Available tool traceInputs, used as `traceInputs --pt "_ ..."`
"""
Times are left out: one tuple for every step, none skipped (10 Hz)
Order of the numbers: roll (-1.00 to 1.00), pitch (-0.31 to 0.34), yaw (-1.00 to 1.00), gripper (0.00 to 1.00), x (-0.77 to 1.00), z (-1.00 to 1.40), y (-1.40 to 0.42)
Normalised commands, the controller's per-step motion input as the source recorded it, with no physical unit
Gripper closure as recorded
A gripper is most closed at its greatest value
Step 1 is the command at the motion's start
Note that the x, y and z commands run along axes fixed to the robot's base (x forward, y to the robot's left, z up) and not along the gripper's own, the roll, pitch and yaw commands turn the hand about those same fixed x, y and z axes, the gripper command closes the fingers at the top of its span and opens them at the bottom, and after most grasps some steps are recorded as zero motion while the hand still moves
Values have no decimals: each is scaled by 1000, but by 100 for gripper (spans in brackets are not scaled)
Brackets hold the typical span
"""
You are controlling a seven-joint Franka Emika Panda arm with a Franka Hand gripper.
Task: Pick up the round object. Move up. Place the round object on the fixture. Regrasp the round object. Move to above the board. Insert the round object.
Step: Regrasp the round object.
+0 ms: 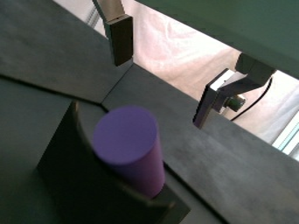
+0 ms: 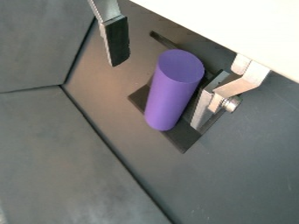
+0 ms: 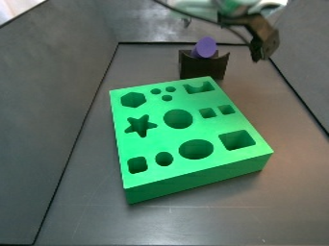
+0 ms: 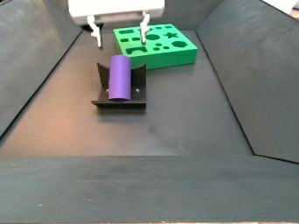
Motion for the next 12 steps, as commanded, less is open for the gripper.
traceInputs --pt "63 -113 30 0 95 -1000 38" --pt "60 -103 8 0 106 -1000 32" --pt "62 -96 -6 0 109 -986 31" --pt "59 -70 -23 0 96 -776 17" --pt "60 -51 -31 0 89 -621 12" --pt "62 -30 -33 0 76 -430 3" --pt "59 -23 -30 0 72 -339 3" --pt "49 7 -22 0 13 -182 -5" --pt "46 1 -14 0 10 -178 -9" --pt "46 2 -9 0 10 -178 -7" --pt "46 2 -4 0 10 -177 -6" --pt "46 2 -3 0 10 -177 -6"
